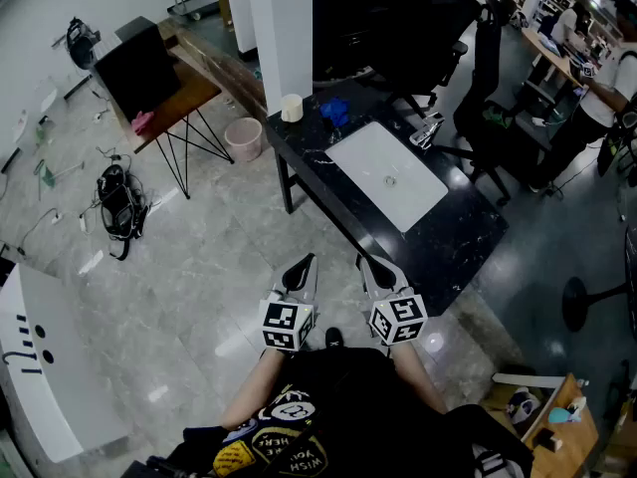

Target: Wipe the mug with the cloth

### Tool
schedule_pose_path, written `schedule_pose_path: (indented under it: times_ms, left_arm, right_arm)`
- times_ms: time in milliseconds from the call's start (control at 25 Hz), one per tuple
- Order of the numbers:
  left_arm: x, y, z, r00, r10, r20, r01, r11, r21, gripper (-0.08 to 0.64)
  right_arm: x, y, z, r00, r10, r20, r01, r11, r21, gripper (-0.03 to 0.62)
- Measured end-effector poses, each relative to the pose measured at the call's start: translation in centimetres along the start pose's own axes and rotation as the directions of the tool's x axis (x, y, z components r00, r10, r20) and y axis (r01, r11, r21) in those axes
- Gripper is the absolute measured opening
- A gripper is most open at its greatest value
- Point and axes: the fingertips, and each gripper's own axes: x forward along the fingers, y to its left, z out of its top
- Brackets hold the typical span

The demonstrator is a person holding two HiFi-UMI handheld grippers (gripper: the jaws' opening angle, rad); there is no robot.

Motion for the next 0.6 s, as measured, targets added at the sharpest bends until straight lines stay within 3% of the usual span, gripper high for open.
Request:
schedule_pose_path:
  times_ms: [360,600]
  left_arm:
    - [-0.3,0.4,-0.1,1.000,-0.010,-0.003,0.010,1.000,-0.007,0.003]
    - [-1.0,1.4,-0.2,1.000,-0.002,-0.008,0.002,1.000,-0.017,0.003]
  right_arm:
    - [0.0,0.7,-0.2,1.000,0.005,-0.005,-0.005,1.000,0.004,0.002]
    - [0.6,2.7,0.0,0.998,0.066,0.002,-0.066,0.997,-0.033,0.002]
